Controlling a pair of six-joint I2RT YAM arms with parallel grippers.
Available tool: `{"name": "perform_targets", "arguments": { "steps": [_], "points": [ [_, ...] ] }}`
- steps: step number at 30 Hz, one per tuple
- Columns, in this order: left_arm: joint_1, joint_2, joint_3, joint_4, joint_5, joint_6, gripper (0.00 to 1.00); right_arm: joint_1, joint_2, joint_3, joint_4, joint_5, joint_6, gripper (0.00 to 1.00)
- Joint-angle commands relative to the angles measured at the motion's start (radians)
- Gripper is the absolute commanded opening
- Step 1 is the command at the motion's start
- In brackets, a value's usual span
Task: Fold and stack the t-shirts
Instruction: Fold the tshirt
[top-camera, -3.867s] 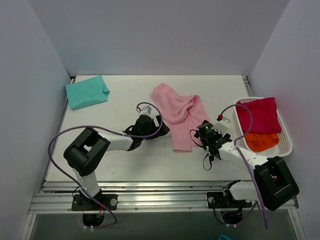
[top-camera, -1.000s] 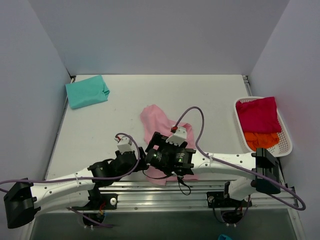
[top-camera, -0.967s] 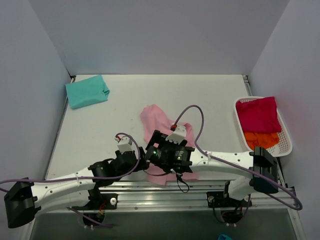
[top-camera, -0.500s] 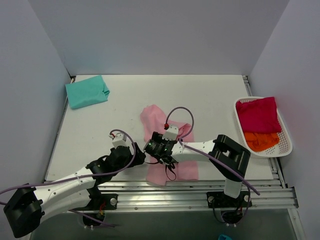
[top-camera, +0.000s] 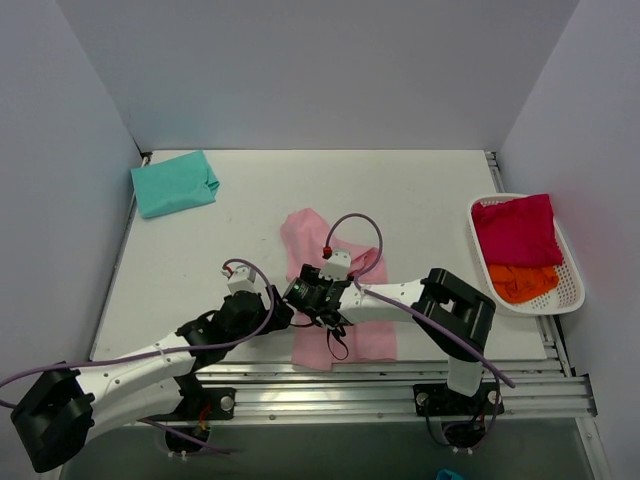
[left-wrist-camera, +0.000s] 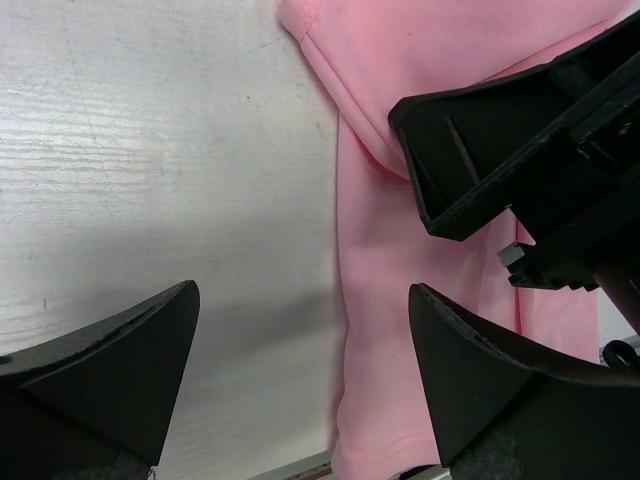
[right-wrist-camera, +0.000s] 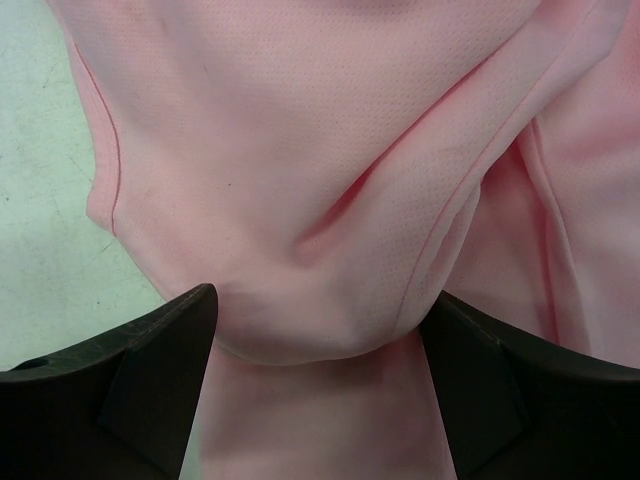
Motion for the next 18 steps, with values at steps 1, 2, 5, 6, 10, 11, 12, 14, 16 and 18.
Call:
{"name": "perform_targets", "arguments": {
  "steps": [1,2,5,6,10,11,12,14,16,18],
  "points": [
    [0.008,0.007,-0.006,0.083,0.01,0.011,0.94,0.002,-0.04,0.024,-0.029,0.026,-0.016,0.76],
    [0.009,0.009,-0.01,0.088,0.01,0.011,0.94,0.002,-0.041,0.024,-0.029,0.028,-0.018,0.76],
    [0.014,0.023,-0.007,0.093,0.014,0.014,0.94,0.002,-0.038,0.036,-0.046,0.028,-0.023,0.77],
    [0.014,0.03,-0.007,0.096,0.016,0.014,0.94,0.002,-0.04,0.042,-0.054,0.028,-0.023,0.81],
    [0.019,0.04,-0.007,0.102,0.017,0.015,0.94,0.003,-0.061,0.05,-0.079,0.038,-0.021,0.85],
    [0.02,0.043,-0.007,0.105,0.016,0.015,0.94,0.002,-0.066,0.044,-0.074,0.041,-0.027,0.86],
    [0.02,0.046,-0.01,0.113,0.017,0.015,0.94,0.0,-0.07,0.042,-0.071,0.043,-0.03,0.86],
    [0.022,0.053,-0.01,0.119,0.02,0.017,0.94,-0.003,-0.069,0.044,-0.065,0.041,-0.039,0.86],
    [0.022,0.063,-0.008,0.128,0.023,0.018,0.94,-0.003,-0.058,0.049,-0.063,0.038,-0.043,0.85],
    [0.023,0.076,-0.003,0.131,0.025,0.018,0.94,-0.004,-0.046,0.055,-0.051,0.032,-0.05,0.83]
  ]
}}
